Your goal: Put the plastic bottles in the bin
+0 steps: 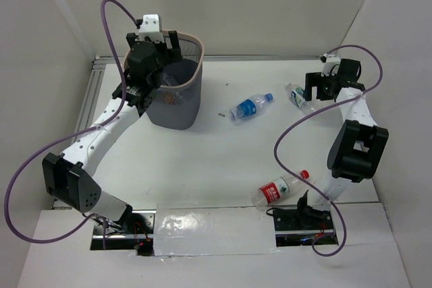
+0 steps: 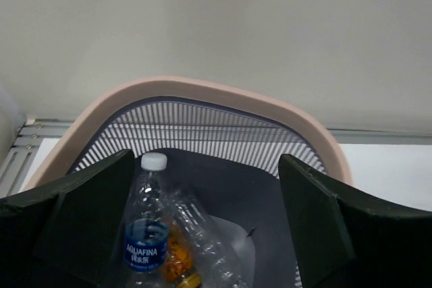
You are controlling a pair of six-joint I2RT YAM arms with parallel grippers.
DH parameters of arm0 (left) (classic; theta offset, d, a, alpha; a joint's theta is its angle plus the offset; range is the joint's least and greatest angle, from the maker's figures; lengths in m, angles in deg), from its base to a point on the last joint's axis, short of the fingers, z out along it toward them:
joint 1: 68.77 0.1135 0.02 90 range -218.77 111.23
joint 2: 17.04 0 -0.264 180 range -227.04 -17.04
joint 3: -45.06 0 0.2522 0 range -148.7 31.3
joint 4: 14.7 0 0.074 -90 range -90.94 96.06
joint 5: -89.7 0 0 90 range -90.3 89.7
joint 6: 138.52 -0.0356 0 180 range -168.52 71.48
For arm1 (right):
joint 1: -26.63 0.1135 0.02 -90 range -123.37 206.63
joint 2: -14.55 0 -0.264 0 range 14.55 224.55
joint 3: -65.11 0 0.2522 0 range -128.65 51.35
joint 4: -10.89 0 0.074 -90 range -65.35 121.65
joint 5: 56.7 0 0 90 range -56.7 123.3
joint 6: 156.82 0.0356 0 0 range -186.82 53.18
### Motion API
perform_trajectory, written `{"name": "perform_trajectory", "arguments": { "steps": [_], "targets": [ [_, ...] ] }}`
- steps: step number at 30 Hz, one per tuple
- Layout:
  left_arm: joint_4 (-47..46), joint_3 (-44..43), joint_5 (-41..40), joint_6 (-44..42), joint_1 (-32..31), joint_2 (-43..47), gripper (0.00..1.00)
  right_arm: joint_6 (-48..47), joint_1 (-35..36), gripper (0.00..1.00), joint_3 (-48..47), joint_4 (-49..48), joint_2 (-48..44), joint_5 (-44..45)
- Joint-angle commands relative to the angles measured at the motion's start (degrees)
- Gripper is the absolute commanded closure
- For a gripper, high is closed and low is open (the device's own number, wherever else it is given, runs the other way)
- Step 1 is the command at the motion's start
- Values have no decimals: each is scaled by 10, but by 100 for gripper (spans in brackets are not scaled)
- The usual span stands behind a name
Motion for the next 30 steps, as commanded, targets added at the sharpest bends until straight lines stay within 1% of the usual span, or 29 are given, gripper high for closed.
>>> {"name": "perform_trajectory", "arguments": {
  "steps": [1, 3, 4, 5, 6, 8, 9, 10, 12, 13, 15, 16, 18, 19, 20, 21, 22, 23, 26, 27, 29, 30],
  "targets": [
    [-23, -35, 58, -18, -16, 43, 0, -21, 18, 1, -27, -27, 10, 42],
    [-15, -41, 112, -31, -42, 56, 0, -27, 37, 1, -35, -27, 25, 61],
    [-8, -47, 134, -32, -54, 69, 0, -35, 37, 1, -50, -15, 46, 67],
    [7, -48, 170, -42, -68, 75, 0, -35, 45, 1, -59, -15, 57, 74],
    [16, -48, 188, -48, -99, 80, 0, -35, 51, 1, -68, -6, 69, 74],
    [34, -29, 214, -48, -131, 99, 0, -35, 51, 1, -93, 0, 100, 80],
    [41, -6, 224, -48, -146, 107, 0, -41, 59, 1, -101, 5, 111, 86],
    [47, 10, 224, -48, -180, 114, 0, -41, 65, 1, -119, 16, 132, 100],
    [61, 45, 217, -42, -208, 140, 0, -46, 70, 1, -138, 29, 154, 107],
    [67, 83, 212, -32, -233, 150, 0, -46, 70, 1, -154, 35, 173, 121],
    [67, 125, 206, -16, -254, 169, 0, -46, 70, 1, -164, 43, 189, 126],
    [67, 163, 206, 3, -274, 186, 0, -52, 75, 1, -164, 49, 201, 135],
    [72, 200, 190, 24, -294, 201, 0, -52, 75, 1, -171, 49, 207, 146],
    [72, 232, 178, 43, -304, 213, 0, -59, 81, 2, -171, 49, 214, 146],
    [78, 261, 162, 61, -325, 218, 0, -64, 81, 8, -171, 56, 221, 146],
    [78, 261, 162, 61, -335, 218, 0, -64, 81, 8, -171, 56, 221, 146],
    [84, 285, 146, 76, -344, 227, 0, -64, 81, 13, -171, 63, 221, 138],
    [84, 297, 141, 85, -359, 234, 0, -69, 81, 24, -171, 63, 227, 133],
    [84, 341, 141, 117, -372, 240, 0, -74, 81, 49, -171, 77, 222, 105],
    [84, 350, 141, 124, -380, 240, 0, -82, 81, 61, -171, 86, 215, 82],
    [84, 372, 141, 137, -387, 240, 0, -98, 81, 69, -181, 117, 207, 50],
    [84, 380, 141, 142, -387, 240, 0, -106, 81, 72, -200, 133, 196, 0]
  ]
}}
